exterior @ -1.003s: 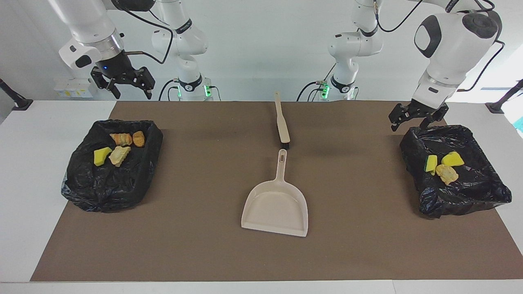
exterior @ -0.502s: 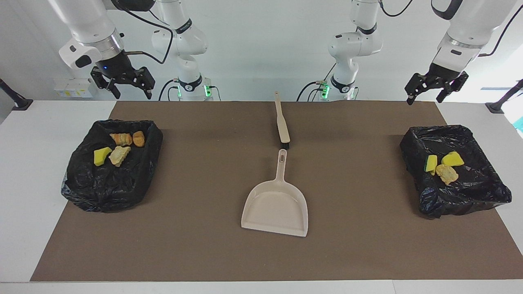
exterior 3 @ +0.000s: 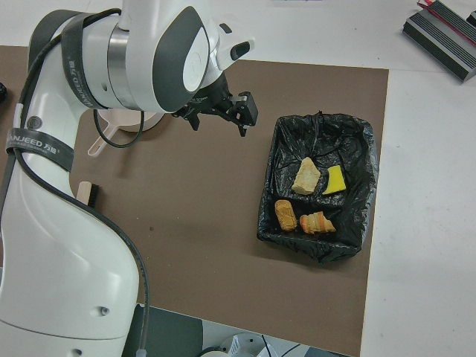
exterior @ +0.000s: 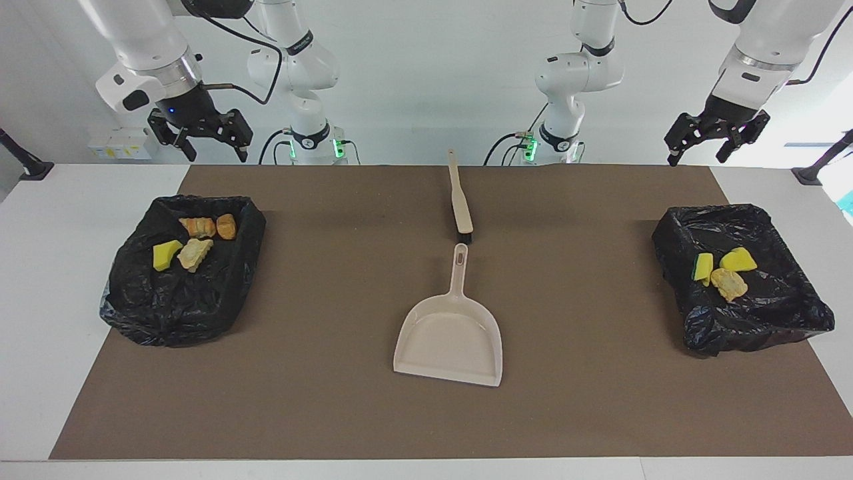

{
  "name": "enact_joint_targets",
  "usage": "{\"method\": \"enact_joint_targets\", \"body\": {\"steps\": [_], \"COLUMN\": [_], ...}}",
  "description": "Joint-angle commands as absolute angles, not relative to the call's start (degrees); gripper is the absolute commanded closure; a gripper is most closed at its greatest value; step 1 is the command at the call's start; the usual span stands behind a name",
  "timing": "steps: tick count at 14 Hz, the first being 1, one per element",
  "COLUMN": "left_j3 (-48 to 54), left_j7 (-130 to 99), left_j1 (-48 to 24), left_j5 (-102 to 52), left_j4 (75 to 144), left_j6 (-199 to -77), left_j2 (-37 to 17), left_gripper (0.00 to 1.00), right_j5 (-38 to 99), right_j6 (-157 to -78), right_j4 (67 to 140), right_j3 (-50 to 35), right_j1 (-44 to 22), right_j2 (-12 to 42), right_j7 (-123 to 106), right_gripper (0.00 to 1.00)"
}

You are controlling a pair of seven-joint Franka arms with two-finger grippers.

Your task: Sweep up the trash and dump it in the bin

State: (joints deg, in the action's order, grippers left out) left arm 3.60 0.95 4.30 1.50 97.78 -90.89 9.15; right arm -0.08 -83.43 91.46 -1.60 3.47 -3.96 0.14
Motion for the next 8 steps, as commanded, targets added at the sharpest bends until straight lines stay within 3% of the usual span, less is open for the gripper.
{"method": "enact_joint_targets", "body": {"steps": [1, 8], "left_j3": [3.87, 3.69], "left_j7": [1.41, 1.41], "left_j1": [4.39, 5.19], "left_j5": [0.62, -2.90], "left_j4": [97.56, 98.09], "left_j6": [-89.91, -90.88], "left_j2": [9.32, 9.40], "left_gripper": [0.00, 0.00], "right_j5": [0.97, 0.97], "right_j6": [-84.81, -84.81], "right_j4": [93.25, 93.25], "right_j3": [-1.93, -1.93], "right_j1": [4.92, 4.83], "right_j2": [-5.36, -5.36], "right_j7": [0.53, 0.26], "right_gripper": [0.00, 0.00]}}
